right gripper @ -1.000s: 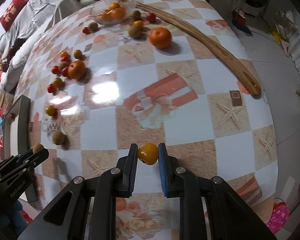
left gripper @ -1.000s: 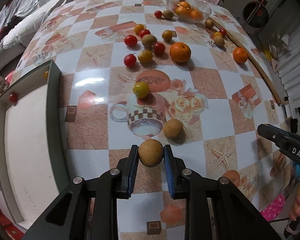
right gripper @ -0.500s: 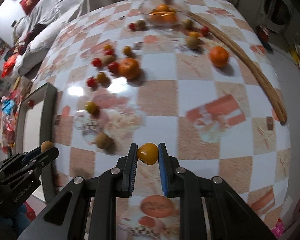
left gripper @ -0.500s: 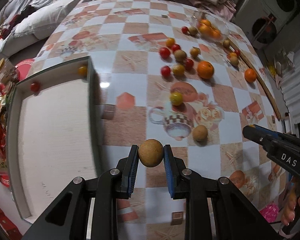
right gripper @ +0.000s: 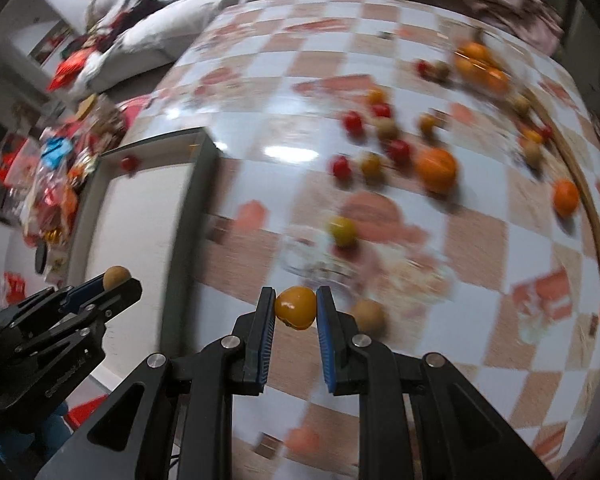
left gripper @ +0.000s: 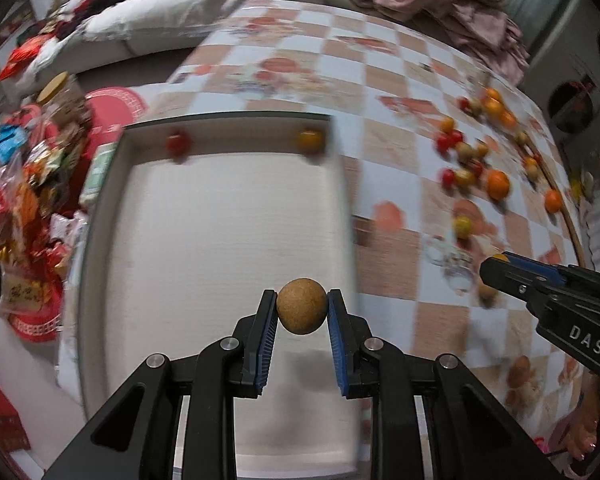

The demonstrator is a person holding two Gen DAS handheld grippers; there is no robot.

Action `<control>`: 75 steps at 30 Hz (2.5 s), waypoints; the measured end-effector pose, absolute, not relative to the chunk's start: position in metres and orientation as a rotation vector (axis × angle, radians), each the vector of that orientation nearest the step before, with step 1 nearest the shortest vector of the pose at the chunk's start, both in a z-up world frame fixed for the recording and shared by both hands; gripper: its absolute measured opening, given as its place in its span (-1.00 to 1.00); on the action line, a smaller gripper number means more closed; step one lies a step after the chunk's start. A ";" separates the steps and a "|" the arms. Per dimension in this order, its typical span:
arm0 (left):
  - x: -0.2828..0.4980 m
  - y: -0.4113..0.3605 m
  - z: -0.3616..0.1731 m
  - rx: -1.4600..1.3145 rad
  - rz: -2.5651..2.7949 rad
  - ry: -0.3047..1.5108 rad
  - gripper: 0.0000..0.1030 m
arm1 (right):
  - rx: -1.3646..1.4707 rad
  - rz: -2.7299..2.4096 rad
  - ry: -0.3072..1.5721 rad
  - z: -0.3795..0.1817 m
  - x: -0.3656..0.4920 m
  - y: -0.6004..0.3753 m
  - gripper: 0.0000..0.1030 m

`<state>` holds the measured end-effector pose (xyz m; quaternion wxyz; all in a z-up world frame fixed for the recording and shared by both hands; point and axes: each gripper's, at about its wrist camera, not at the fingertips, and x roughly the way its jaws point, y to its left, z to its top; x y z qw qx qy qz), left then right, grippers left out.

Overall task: Organize fruits
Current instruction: 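Carry both fruits into the white tray and open both tools, then withdraw both tools from the tray back over the fruits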

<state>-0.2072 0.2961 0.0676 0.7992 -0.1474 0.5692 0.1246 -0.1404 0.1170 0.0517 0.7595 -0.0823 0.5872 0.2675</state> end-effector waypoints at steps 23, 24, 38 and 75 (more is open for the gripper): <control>-0.208 0.399 0.016 -0.345 0.468 1.256 -0.48 | -0.305 0.773 1.334 0.011 -0.119 0.283 -0.57; -0.208 0.399 0.017 -0.341 0.467 1.253 -0.48 | -0.313 0.767 1.334 0.008 -0.118 0.285 -0.57; -0.204 0.395 0.016 -0.283 0.445 1.263 -0.47 | -0.427 0.738 1.298 -0.007 -0.118 0.299 -0.55; -0.172 0.312 0.057 -0.143 0.302 1.225 0.46 | -0.172 0.676 1.247 0.049 -0.102 0.210 0.58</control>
